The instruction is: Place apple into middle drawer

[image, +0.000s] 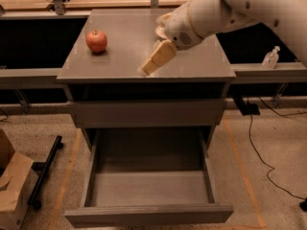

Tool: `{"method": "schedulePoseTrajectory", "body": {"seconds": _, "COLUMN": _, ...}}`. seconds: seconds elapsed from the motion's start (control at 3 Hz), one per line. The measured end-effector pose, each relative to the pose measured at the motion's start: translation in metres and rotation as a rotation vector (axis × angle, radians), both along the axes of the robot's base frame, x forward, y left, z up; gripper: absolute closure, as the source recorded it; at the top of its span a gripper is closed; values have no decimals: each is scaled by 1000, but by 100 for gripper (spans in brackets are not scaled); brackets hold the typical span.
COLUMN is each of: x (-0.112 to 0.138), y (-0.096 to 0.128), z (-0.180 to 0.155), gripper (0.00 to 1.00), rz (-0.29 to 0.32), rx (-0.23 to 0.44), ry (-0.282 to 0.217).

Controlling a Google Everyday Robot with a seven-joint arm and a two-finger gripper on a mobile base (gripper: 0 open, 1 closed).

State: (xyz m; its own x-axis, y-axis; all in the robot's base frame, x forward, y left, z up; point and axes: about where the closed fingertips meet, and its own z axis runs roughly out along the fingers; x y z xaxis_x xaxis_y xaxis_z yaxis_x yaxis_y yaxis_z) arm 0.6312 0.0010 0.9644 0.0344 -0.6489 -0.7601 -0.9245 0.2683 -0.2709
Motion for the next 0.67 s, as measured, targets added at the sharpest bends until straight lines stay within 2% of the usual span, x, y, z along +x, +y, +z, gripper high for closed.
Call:
{"method": "schedulePoseTrajectory", "body": {"seconds": 0.33, "x": 47, "y": 40, "z": 2, "gripper": 0, "rz": 26, "rx": 74, "ry": -43}}
{"method": "schedulePoseTrajectory", "body": {"seconds": 0.67, "x": 90, "y": 79, "z": -8, "gripper": 0, "rz": 19, "rx": 127, "ry": -48}}
